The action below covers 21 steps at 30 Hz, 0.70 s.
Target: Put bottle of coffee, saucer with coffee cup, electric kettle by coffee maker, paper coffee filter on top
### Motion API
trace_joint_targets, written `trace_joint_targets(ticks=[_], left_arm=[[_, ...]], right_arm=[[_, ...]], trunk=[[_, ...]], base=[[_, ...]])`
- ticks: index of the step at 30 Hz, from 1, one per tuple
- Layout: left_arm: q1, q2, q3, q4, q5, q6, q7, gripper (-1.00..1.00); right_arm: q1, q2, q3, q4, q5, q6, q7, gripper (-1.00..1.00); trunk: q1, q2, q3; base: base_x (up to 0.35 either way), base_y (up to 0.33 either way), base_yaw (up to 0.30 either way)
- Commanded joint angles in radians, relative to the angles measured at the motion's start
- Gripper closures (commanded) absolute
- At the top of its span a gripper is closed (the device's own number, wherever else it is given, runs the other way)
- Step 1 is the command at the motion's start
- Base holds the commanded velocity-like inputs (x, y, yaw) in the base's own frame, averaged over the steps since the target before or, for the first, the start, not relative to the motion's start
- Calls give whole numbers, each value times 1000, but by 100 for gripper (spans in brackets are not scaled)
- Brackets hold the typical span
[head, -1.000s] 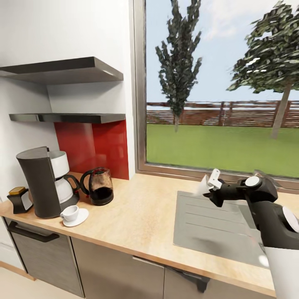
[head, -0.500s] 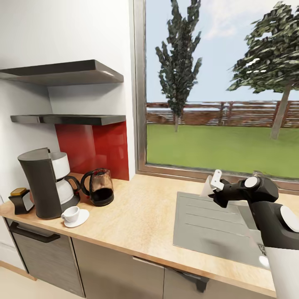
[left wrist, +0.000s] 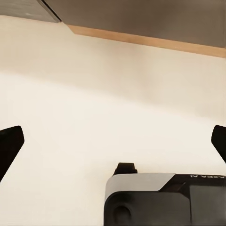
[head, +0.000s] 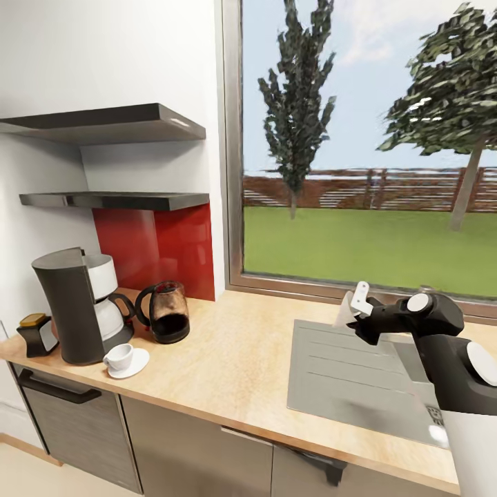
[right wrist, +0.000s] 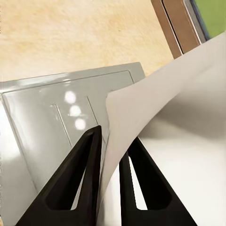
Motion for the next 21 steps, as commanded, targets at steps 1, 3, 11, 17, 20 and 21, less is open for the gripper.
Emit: trace_joint_targets(ticks=[1,3,11,17,20,21], left_arm=[[-1,-1,-8,3,9,-5,0,-100],[-1,-1,-8,3,8,-5,0,-100],[-1,-1,-8,3,8,-5,0,-100],[-1,-1,-8,3,9,-5,0,-100],[-1,-1,-8,3,8,-5,0,-100],[-1,-1,-8,3,8,-5,0,-100]], right_arm=[[0,0,0,-1,2,15,6,100],[0,0,0,-1,2,15,6,100],[0,-2,0,-1,2,13,6,100],[0,-2,0,-1,2,13,6,100],[0,-2,0,-1,2,13,6,100],[0,-2,0,-1,2,13,6,100]], trunk=[[0,0,0],[0,0,0],[0,0,0],[0,0,0],[0,0,0],[0,0,0]], base=[[0,0,0],[0,0,0],[0,0,0],[0,0,0],[0,0,0],[0,0,0]])
